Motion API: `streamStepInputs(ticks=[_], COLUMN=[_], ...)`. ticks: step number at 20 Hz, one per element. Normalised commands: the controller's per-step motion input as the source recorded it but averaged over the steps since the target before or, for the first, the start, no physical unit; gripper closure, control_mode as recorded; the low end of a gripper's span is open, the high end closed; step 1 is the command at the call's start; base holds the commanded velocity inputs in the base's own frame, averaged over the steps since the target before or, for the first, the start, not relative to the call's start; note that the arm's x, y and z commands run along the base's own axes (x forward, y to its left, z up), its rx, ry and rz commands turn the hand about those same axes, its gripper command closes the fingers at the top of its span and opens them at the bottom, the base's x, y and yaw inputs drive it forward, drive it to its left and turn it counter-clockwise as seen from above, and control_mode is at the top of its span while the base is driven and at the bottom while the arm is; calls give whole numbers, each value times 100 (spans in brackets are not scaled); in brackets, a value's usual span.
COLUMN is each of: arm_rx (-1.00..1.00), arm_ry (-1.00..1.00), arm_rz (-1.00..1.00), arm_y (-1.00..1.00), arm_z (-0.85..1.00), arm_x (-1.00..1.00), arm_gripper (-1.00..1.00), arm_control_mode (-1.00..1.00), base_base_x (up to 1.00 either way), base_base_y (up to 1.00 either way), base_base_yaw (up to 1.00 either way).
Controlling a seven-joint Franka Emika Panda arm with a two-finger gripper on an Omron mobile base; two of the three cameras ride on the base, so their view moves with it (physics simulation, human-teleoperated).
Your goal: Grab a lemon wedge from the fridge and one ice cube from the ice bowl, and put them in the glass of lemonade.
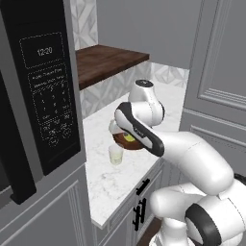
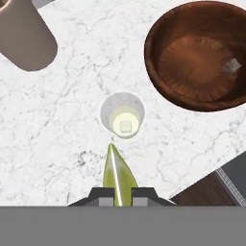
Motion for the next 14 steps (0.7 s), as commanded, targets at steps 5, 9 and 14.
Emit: streamStepInputs(ticks=[5,9,14], arm_rx=[0,0,0], arm_ry=[0,2,2], arm_rz=[0,0,0], arm_y=[0,0,13], arm_z=[-2,0,-4], arm_x=[25,62,45], arm_gripper=[100,100,100], arm_control_mode=[-100,-100,-100], base_base_x=[0,0,0], base_base_y=[0,0,0], base_base_yaw=[0,0,0])
